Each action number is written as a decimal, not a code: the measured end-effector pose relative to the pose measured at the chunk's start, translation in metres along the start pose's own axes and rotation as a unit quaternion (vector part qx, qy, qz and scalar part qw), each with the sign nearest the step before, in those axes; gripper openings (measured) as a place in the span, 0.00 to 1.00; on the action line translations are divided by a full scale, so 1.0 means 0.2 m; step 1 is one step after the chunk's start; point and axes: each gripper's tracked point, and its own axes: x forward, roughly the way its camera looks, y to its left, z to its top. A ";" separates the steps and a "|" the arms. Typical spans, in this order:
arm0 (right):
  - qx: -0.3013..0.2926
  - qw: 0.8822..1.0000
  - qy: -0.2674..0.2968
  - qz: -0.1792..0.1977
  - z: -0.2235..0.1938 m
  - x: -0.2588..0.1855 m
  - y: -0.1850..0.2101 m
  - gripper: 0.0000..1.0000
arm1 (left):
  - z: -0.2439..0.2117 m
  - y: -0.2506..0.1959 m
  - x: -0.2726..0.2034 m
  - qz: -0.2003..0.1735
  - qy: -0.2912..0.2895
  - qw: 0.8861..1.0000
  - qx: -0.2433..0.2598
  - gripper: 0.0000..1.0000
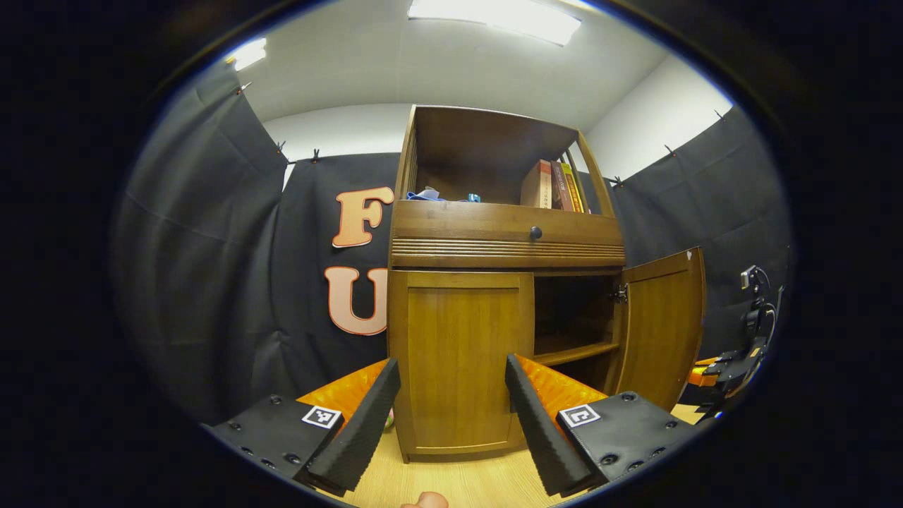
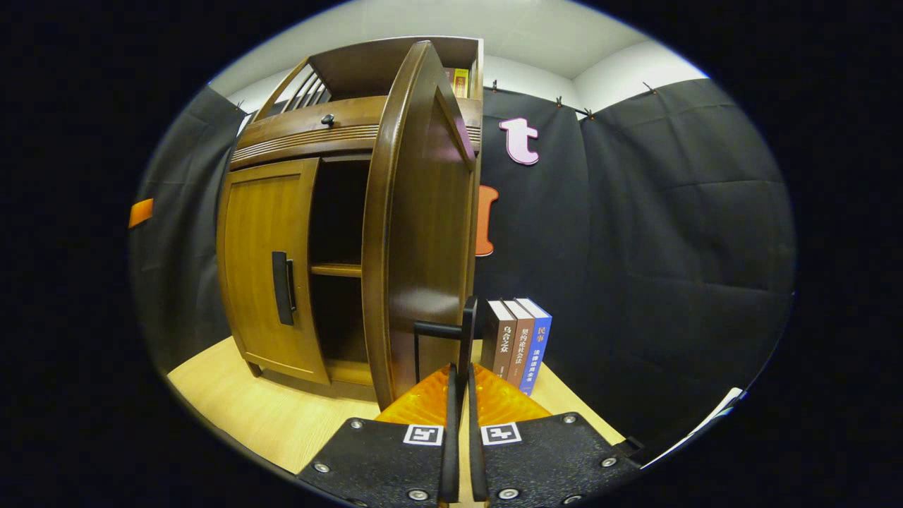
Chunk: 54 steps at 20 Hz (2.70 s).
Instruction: Open the right door of the double-door shoe cabinet with the right hand, and open the left door with the left hand.
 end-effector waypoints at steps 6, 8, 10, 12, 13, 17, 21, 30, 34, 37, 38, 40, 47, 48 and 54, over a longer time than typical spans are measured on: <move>0.030 1.000 -0.002 0.008 -0.01 0.01 -0.12 0.03 | -0.01 -0.07 0.03 -0.003 0.004 1.000 0.005 0.95; 0.037 0.999 -0.004 0.015 -0.02 0.01 -0.15 0.02 | -0.02 -0.10 0.06 -0.005 0.007 1.000 0.005 0.95; 0.044 0.999 -0.004 0.020 -0.02 0.01 -0.18 0.02 | -0.05 -0.12 0.09 -0.007 0.011 1.000 0.003 0.97; 0.050 0.998 -0.002 0.024 -0.02 0.00 -0.20 0.04 | -0.07 -0.16 0.12 -0.016 0.011 1.000 -0.003 0.96; 0.048 0.999 -0.006 0.021 -0.01 -0.01 -0.23 0.04 | -0.09 -0.17 0.14 -0.017 0.012 1.000 -0.006 0.95; 0.041 0.999 -0.010 0.006 -0.02 -0.04 -0.34 0.04 | -0.14 -0.23 0.24 -0.022 0.017 0.999 -0.017 0.96; 0.028 0.999 -0.019 -0.039 -0.02 -0.09 -0.50 0.02 | -0.22 -0.30 0.33 -0.019 0.022 1.000 0.004 0.97; 0.054 0.997 -0.031 -0.048 0.04 -0.20 -0.58 0.21 | -0.38 -0.50 0.52 -0.054 0.046 0.997 -0.004 0.95; 0.062 0.995 -0.041 -0.073 0.06 -0.21 -0.68 0.48 | -0.45 -0.52 0.62 -0.046 0.046 0.997 0.035 0.95; 0.065 0.993 -0.045 -0.093 0.06 -0.22 -0.75 0.90 | -0.54 -0.56 0.71 -0.041 0.054 0.997 0.031 0.99; 0.065 0.992 -0.046 -0.100 0.06 -0.22 -0.77 0.95 | -0.57 -0.57 0.74 -0.039 0.057 0.997 0.028 1.00; 0.063 0.991 -0.047 -0.110 0.06 -0.22 -0.81 1.00 | -0.62 -0.56 0.81 -0.036 0.065 0.997 0.023 1.00; 0.056 0.989 -0.049 -0.128 0.06 -0.21 -0.86 0.92 | -0.84 -0.56 1.05 -0.032 0.099 0.995 0.007 0.98; 0.056 0.989 -0.049 -0.129 0.06 -0.21 -0.86 0.92 | -0.86 -0.55 1.07 -0.030 0.100 0.995 0.003 1.00; 0.061 0.986 -0.048 -0.144 0.07 -0.22 -0.88 0.92 | -0.93 -0.54 1.12 -0.030 0.111 0.993 -0.010 0.64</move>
